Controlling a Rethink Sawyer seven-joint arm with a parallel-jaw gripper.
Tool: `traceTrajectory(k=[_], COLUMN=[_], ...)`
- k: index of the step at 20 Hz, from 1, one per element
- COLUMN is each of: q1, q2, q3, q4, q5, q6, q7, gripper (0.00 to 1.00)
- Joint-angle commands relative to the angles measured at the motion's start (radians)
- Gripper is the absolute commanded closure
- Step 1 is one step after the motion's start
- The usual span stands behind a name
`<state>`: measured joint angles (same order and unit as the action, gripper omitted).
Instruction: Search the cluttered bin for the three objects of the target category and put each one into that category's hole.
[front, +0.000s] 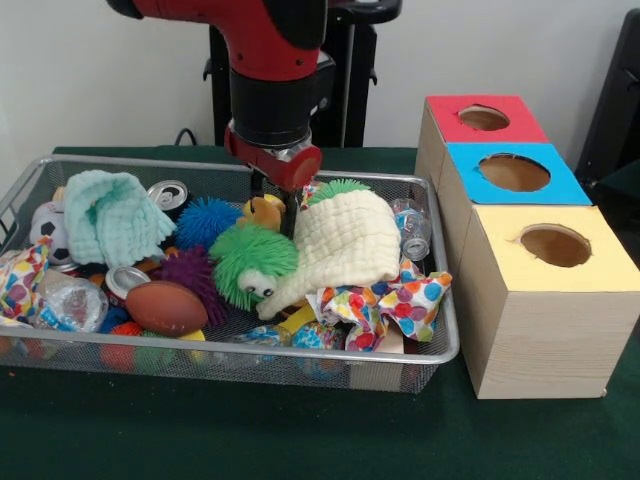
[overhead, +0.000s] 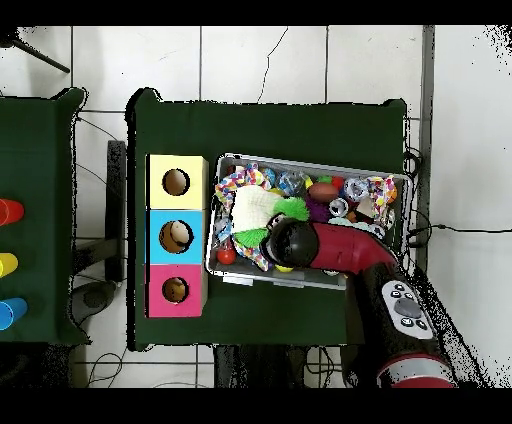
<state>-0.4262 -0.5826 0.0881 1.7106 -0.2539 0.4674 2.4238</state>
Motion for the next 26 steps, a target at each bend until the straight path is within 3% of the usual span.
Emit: traceTrajectory(k=[1,2,8,12,22,23,26], q1=[-0.033,-0.04,-0.107,-0.123,-0.077,-0.072,-0.07], q2=[-0.028,-0.03,-0.02,-0.006,-0.014,-0.017,-0.018], q3=[0.078,0.086,0.159,0.176,0.134,0.132,0.134], q4=[0.067,0.072,0.08,0.054,0.014,0.02,0.023], q5=[-0.028,-0.029,-0.009,-0.046,-0.088,-0.091,-0.09], q6=[0.068,0.073,0.155,0.127,0.146,0.133,0.116], q7=[-0.092,-0.098,-0.172,-0.187,-0.153,-0.131,-0.117], gripper=[0.0,1.0,1.0,1.0,1.0,0.0,0.0])
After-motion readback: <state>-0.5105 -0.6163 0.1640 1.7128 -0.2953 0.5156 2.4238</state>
